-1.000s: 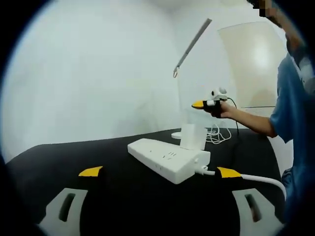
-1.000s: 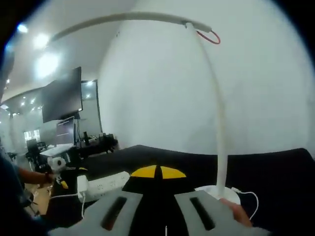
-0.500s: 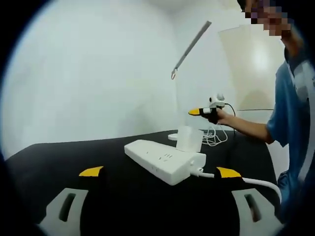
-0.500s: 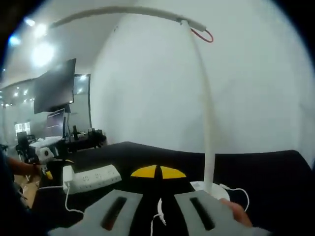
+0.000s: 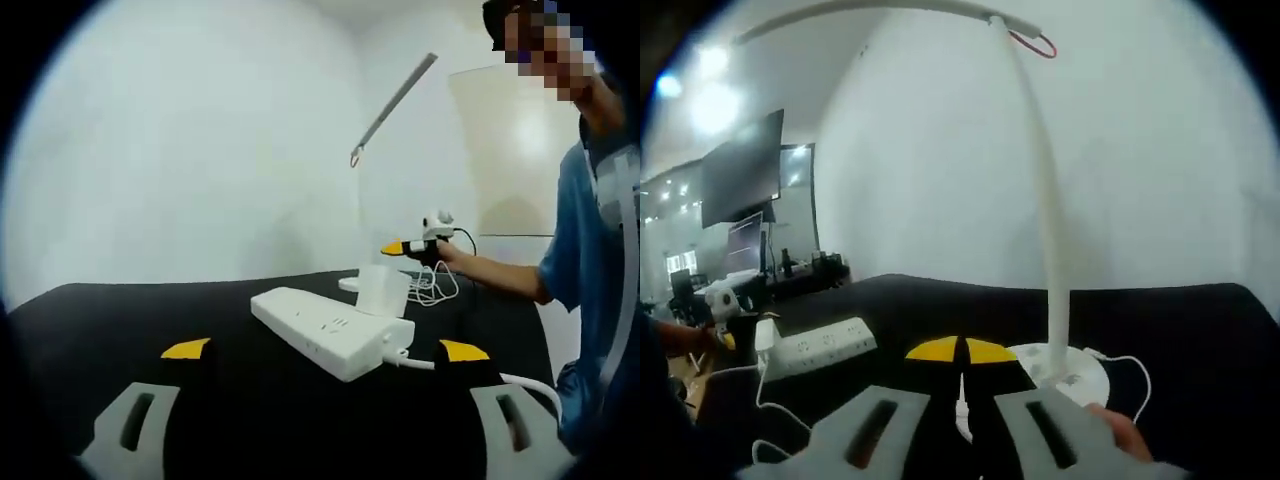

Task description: Insert the desk lamp plug into the socket, turn on the power strip switch, turn on the lamp switch, then turn off the lamp switch, turn off the power strip switch, and remove the plug from the socket.

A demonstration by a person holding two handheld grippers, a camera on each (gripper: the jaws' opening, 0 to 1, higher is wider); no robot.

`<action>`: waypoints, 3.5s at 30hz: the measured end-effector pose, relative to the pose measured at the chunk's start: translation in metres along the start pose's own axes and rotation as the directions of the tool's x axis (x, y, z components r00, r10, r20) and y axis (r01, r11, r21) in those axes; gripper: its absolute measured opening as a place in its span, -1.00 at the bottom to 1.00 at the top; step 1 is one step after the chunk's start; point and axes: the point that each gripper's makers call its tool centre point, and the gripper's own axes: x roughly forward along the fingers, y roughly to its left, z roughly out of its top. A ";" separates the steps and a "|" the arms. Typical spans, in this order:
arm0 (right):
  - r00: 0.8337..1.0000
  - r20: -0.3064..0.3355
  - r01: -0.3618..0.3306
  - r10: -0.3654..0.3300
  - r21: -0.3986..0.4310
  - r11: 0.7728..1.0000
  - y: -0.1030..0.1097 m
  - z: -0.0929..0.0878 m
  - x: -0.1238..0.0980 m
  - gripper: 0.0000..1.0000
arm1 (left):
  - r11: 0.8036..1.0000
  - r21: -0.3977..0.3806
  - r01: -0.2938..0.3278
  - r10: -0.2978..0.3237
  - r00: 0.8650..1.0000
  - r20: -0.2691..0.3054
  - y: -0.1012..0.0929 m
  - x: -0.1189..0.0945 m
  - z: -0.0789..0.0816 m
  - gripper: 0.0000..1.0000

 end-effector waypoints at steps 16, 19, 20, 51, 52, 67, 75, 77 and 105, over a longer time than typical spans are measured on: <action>0.998 -0.031 0.050 -0.050 -0.014 0.999 -0.018 -0.015 -0.002 -0.93 | 1.000 0.003 -0.007 0.007 1.000 -0.006 0.006 0.002 -0.001 0.67; 0.997 -0.043 0.060 -0.061 -0.029 0.998 -0.016 -0.020 -0.002 -0.93 | 1.000 0.000 -0.008 0.008 1.000 -0.002 0.007 0.002 0.000 0.66; 0.997 -0.048 0.061 -0.063 -0.029 0.998 -0.019 -0.021 -0.001 -0.93 | 1.000 0.000 -0.010 0.010 1.000 -0.003 0.008 0.002 0.000 0.66; 0.978 -0.192 0.056 -0.086 -0.160 0.986 -0.022 -0.060 0.023 -0.93 | 1.000 0.013 -0.012 0.012 0.999 -0.030 0.008 0.001 -0.004 0.59; 0.979 -0.183 0.056 -0.085 -0.162 0.985 -0.018 -0.059 0.022 -0.93 | 1.000 0.012 -0.012 0.012 1.000 -0.028 0.008 0.001 -0.004 0.59; 0.977 -0.192 0.067 -0.092 -0.136 0.988 -0.018 -0.059 0.022 -0.96 | 1.000 0.018 -0.019 0.020 0.999 -0.041 0.008 0.000 -0.006 0.57; 0.985 -0.143 0.079 -0.096 -0.119 0.990 -0.016 -0.052 0.016 -0.94 | 1.000 0.012 -0.026 0.026 0.999 -0.037 0.011 0.000 -0.005 0.57; 0.985 -0.141 0.079 -0.097 -0.128 0.989 -0.014 -0.052 0.015 -0.94 | 1.000 0.011 -0.027 0.027 0.999 -0.037 0.011 0.000 -0.005 0.57; 0.995 -0.077 0.053 -0.062 -0.106 0.993 -0.011 -0.015 0.000 -0.84 | 0.999 0.012 -0.029 0.030 0.998 -0.048 -0.009 0.004 -0.006 0.56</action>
